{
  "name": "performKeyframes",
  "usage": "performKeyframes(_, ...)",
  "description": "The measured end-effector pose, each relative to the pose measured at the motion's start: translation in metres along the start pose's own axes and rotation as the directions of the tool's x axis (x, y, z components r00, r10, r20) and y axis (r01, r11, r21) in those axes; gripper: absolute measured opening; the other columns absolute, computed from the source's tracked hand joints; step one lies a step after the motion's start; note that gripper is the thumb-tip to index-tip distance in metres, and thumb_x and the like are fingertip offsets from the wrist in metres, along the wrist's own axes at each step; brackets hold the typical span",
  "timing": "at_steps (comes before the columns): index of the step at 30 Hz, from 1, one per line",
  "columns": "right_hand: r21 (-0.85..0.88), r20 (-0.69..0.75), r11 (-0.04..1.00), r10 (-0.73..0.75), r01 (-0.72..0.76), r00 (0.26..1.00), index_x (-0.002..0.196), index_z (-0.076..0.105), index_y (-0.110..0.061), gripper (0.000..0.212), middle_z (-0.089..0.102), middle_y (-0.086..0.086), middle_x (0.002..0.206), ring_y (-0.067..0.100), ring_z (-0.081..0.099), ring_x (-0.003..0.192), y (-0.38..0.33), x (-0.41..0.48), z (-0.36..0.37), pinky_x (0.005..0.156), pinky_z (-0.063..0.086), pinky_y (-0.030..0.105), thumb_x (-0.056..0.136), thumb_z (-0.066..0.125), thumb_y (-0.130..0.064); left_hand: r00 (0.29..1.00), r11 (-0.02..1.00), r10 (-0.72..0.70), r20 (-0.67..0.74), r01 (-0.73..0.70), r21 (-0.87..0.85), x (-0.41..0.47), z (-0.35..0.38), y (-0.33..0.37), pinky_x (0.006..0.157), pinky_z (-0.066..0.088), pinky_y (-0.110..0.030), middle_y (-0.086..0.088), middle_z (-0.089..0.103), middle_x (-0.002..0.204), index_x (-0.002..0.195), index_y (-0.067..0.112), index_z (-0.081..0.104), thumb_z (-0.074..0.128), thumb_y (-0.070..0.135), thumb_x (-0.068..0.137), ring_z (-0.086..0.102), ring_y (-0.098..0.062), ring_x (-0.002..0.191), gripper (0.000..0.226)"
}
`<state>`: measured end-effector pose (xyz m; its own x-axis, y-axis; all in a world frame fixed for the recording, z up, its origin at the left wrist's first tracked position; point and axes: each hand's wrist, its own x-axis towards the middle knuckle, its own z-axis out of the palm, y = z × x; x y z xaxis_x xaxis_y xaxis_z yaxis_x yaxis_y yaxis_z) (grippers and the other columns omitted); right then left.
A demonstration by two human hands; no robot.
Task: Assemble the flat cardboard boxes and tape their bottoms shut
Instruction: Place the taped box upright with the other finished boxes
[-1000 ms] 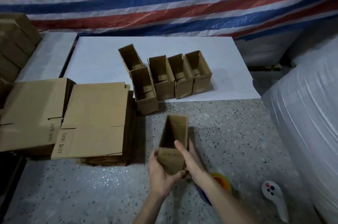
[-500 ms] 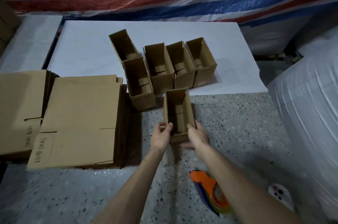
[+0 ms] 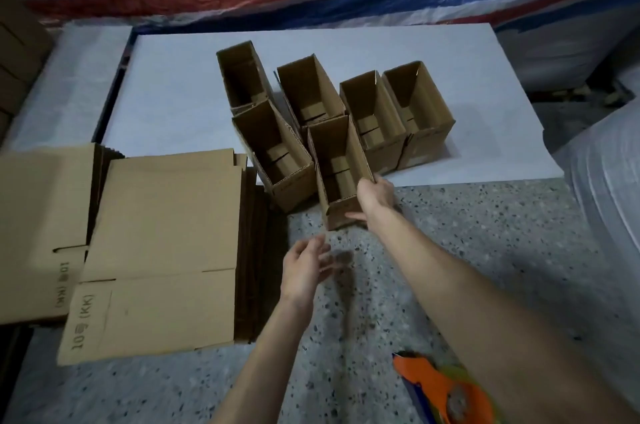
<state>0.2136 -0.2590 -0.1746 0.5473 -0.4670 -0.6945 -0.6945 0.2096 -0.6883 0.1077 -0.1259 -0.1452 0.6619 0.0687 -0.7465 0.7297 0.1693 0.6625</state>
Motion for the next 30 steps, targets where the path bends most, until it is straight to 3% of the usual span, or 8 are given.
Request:
performKeyframes(5, 0.113, 0.025, 0.993, 0.033, -0.035, 0.999, 0.145, 0.042, -0.016, 0.054, 0.043, 0.015, 0.148, 0.04, 0.054, 0.123, -0.033, 0.019, 0.015, 0.055, 0.062, 0.036, 0.096, 0.063, -0.023, 0.996, 0.987, 0.084, 0.006, -0.084, 0.14, -0.025, -0.025, -0.006, 0.083, 0.057, -0.036, -0.004, 0.074, 0.099, 0.099, 0.013, 0.072, 0.059, 0.021, 0.099, 0.071, -0.025, 0.093, 0.016)
performKeyframes(7, 0.169, 0.026, 0.985, 0.043, -0.047, 0.999, 0.148, 0.038, -0.016, 0.077, 0.045, 0.013, 0.148, 0.035, 0.062, 0.115, -0.034, 0.021, 0.024, 0.07, 0.059, 0.037, 0.085, 0.076, -0.04, 0.979, 0.943, 0.204, -0.012, -0.193, 0.271, -0.028, -0.031, -0.003, 0.087, 0.057, -0.04, -0.003, 0.073, 0.095, 0.095, 0.014, 0.071, 0.061, 0.015, 0.097, 0.069, -0.025, 0.092, 0.01)
performKeyframes(10, 0.235, 0.0, 0.971, 0.054, -0.053, 0.999, 0.149, 0.03, -0.017, 0.099, 0.049, 0.011, 0.147, 0.027, 0.067, 0.108, -0.023, 0.025, 0.037, 0.108, 0.044, 0.047, 0.072, 0.083, -0.053, 0.88, 0.681, 0.473, 0.05, -0.4, 0.614, -0.014, -0.028, 0.019, 0.083, 0.052, -0.028, 0.005, 0.064, 0.108, 0.108, 0.019, 0.065, 0.063, 0.02, 0.095, 0.062, -0.01, 0.089, 0.013)
performKeyframes(12, 0.312, 0.034, 0.945, 0.087, -0.093, 0.996, 0.153, 0.027, -0.018, 0.104, 0.049, 0.014, 0.147, 0.027, 0.068, 0.099, -0.016, 0.028, 0.045, 0.11, 0.044, 0.048, 0.072, 0.083, -0.054, 0.791, 0.442, 0.604, 0.099, -0.436, 0.784, 0.006, -0.017, 0.044, 0.08, 0.048, -0.026, 0.003, 0.052, 0.126, 0.123, 0.018, 0.056, 0.062, 0.022, 0.095, 0.057, -0.01, 0.093, 0.03)
performKeyframes(16, 0.365, 0.132, 0.922, 0.089, -0.132, 0.987, 0.147, 0.04, -0.014, 0.094, 0.059, 0.017, 0.135, 0.032, 0.069, 0.095, -0.016, 0.028, 0.061, 0.087, 0.059, 0.044, 0.075, 0.078, -0.059, 0.75, 0.147, 0.652, 0.112, -0.27, 0.952, 0.06, 0.005, 0.101, 0.081, 0.058, -0.042, -0.013, 0.033, 0.151, 0.145, 0.008, 0.033, 0.064, 0.014, 0.094, 0.061, -0.036, 0.114, 0.06)
performKeyframes(21, 0.347, 0.157, 0.932, 0.053, -0.106, 0.986, 0.138, 0.048, -0.009, 0.079, 0.062, 0.018, 0.128, 0.032, 0.068, 0.1, -0.029, 0.043, 0.075, 0.085, 0.061, 0.042, 0.079, 0.078, -0.053, 0.762, -0.138, 0.615, 0.201, -0.147, 0.979, 0.104, 0.009, 0.146, 0.078, 0.056, -0.04, -0.015, 0.066, 0.116, 0.119, 0.006, 0.061, 0.049, 0.003, 0.099, 0.067, -0.034, 0.1, 0.024)
performKeyframes(26, 0.27, 0.178, 0.958, 0.046, -0.093, 0.983, 0.142, 0.045, -0.011, 0.082, 0.061, 0.017, 0.128, 0.033, 0.067, 0.101, -0.049, 0.053, 0.092, 0.087, 0.06, 0.044, 0.081, 0.074, -0.057, 0.734, -0.171, 0.641, 0.225, -0.15, 0.974, 0.121, 0.002, 0.172, 0.074, 0.047, -0.039, -0.014, 0.066, 0.107, 0.115, 0.008, 0.063, 0.052, 0.005, 0.098, 0.064, -0.035, 0.099, 0.021)
performKeyframes(30, 0.22, 0.193, 0.972, 0.036, -0.079, 0.981, 0.144, 0.043, -0.011, 0.089, 0.06, 0.018, 0.131, 0.032, 0.067, 0.105, -0.061, 0.057, 0.108, 0.067, 0.061, 0.035, 0.078, 0.075, -0.062, 0.706, -0.254, 0.674, 0.219, -0.057, 0.965, 0.132, -0.015, 0.198, 0.086, 0.041, -0.038, -0.012, 0.065, 0.11, 0.114, 0.013, 0.063, 0.051, 0.007, 0.096, 0.058, -0.032, 0.108, 0.022)
